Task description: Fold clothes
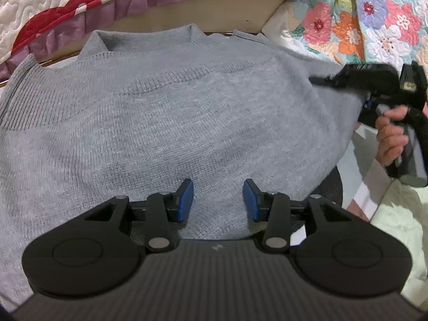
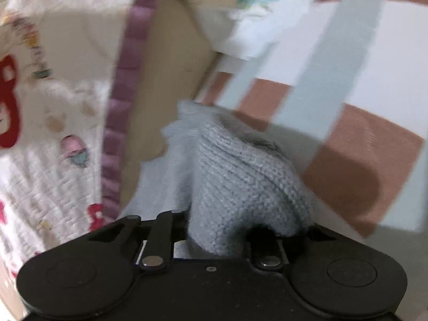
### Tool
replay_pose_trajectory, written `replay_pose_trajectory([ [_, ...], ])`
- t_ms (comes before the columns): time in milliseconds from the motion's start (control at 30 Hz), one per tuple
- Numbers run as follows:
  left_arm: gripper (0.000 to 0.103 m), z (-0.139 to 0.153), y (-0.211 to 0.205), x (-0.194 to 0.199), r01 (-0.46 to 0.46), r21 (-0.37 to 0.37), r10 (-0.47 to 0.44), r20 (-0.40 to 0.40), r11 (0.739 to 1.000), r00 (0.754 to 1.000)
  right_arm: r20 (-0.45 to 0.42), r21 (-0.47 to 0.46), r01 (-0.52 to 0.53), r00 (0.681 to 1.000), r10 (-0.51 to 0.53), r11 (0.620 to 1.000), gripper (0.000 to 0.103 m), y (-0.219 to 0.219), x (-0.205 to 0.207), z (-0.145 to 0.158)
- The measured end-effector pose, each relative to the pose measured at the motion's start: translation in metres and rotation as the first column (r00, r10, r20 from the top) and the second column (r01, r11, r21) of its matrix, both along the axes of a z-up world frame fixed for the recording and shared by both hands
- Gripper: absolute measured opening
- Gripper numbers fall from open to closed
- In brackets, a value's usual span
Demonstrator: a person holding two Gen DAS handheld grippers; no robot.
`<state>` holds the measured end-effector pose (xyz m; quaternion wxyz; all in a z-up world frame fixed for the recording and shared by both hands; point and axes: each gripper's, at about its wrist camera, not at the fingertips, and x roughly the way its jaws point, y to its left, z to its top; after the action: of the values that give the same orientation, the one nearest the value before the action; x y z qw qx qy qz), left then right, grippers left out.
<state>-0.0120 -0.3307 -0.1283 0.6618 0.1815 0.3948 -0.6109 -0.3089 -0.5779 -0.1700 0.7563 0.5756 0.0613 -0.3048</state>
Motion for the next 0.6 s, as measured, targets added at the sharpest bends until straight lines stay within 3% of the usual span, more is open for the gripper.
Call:
replay_pose_trajectory([
  [233, 0.041, 0.007, 0.001, 0.012, -0.035, 0.064, 0.039, -0.071, 0.997, 0.997, 0.226, -0.02, -0.144, 0.963, 0.144, 0.989, 0.02, 0.005, 0.034, 0.058],
  [300, 0.039, 0.025, 0.021, 0.012, -0.016, 0.046, 0.015, 0.011, 0.999, 1.0, 0.296, -0.035, -0.207, 0.932, 0.207, 0.978, 0.016, 0.01, 0.051, 0.076],
  [367, 0.041, 0.047, 0.051, 0.017, -0.003, 0.011, 0.001, 0.103, 1.0, 0.995, 0.308, -0.07, -0.297, 0.902, 0.303, 0.952, 0.015, 0.024, 0.08, 0.094],
  [433, 0.042, 0.059, 0.089, 0.039, -0.055, -0.039, 0.059, 0.093, 0.998, 0.994, 0.308, -0.106, -0.383, 0.865, 0.396, 0.918, 0.015, 0.038, 0.109, 0.113],
  [500, 0.041, 0.049, 0.118, 0.07, -0.162, -0.057, 0.161, -0.028, 0.985, 0.987, 0.26, -0.094, -0.464, 0.842, 0.472, 0.881, 0.015, 0.059, 0.144, 0.112],
  [600, 0.036, 0.007, 0.138, 0.118, -0.317, -0.031, 0.297, -0.271, 0.948, 0.915, 0.157, -0.044, -0.576, 0.803, 0.575, 0.816, 0.015, 0.095, 0.198, 0.102],
])
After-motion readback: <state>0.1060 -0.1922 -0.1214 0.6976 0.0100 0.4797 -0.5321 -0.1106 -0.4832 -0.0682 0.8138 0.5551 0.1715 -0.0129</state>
